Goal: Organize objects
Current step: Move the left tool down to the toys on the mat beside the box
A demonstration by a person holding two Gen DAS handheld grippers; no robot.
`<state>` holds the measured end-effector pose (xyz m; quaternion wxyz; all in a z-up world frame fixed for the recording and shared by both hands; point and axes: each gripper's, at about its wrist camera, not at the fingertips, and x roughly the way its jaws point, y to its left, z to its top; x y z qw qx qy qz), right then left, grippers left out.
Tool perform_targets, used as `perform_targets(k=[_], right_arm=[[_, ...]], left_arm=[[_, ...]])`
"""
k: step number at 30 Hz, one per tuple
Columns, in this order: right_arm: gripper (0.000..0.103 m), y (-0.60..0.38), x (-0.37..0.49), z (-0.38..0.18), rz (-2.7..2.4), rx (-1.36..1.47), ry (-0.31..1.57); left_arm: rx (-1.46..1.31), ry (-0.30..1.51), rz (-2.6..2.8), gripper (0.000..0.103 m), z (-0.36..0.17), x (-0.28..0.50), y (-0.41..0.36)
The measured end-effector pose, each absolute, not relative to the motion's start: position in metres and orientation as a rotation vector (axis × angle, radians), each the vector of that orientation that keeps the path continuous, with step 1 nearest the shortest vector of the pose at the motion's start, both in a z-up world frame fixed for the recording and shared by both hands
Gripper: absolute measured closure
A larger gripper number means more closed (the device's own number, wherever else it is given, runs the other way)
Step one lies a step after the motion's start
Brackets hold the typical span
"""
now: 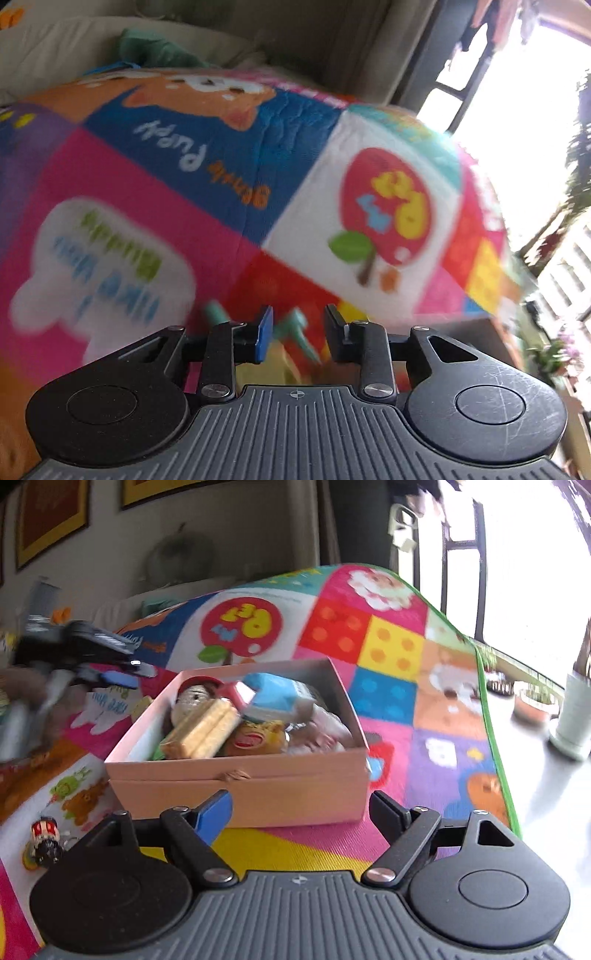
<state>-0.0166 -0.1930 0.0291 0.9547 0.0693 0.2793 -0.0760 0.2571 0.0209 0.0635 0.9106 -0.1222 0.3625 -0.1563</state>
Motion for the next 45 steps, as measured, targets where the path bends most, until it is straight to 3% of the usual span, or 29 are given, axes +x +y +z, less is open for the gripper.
perform_targets(k=[6, 14, 21, 27, 34, 36, 40, 43, 45], right_arm=[[0.018, -0.210, -0.015, 0.016, -0.196, 0.186, 0.569], [0.017, -0.222, -0.004, 0.002, -0.195, 0.264, 0.622], [0.014, -0.220, -0.004, 0.002, -0.199, 0.255, 0.624], [0.010, -0.215, -0.004, 0.002, -0.199, 0.243, 0.626], [0.010, -0.217, -0.007, 0.002, -0.215, 0.254, 0.615], [0.010, -0.218, -0.009, 0.002, -0.211, 0.260, 0.613], [0.008, -0.218, -0.008, 0.002, -0.206, 0.261, 0.616], [0.008, -0.211, -0.005, 0.005, -0.180, 0.220, 0.616], [0.008, -0.204, -0.001, 0.011, -0.151, 0.174, 0.603]], left_arm=[[-0.147, 0.877, -0.276, 0.078, 0.035, 0.292, -0.002], [-0.149, 0.903, -0.426, 0.078, 0.036, 0.210, 0.029], [0.048, 0.814, -0.365, 0.078, 0.065, 0.139, 0.064], [-0.184, 0.819, -0.564, 0.080, 0.088, 0.107, 0.071], [-0.147, 0.874, -0.611, 0.080, 0.064, 0.116, 0.023], [-0.169, 0.877, -0.611, 0.077, 0.057, 0.115, 0.021], [-0.109, 0.831, -0.554, 0.058, 0.056, 0.107, 0.030], [0.069, 0.803, -0.383, 0.077, 0.054, 0.101, 0.036], [0.046, 0.810, -0.346, 0.074, 0.050, 0.102, 0.050]])
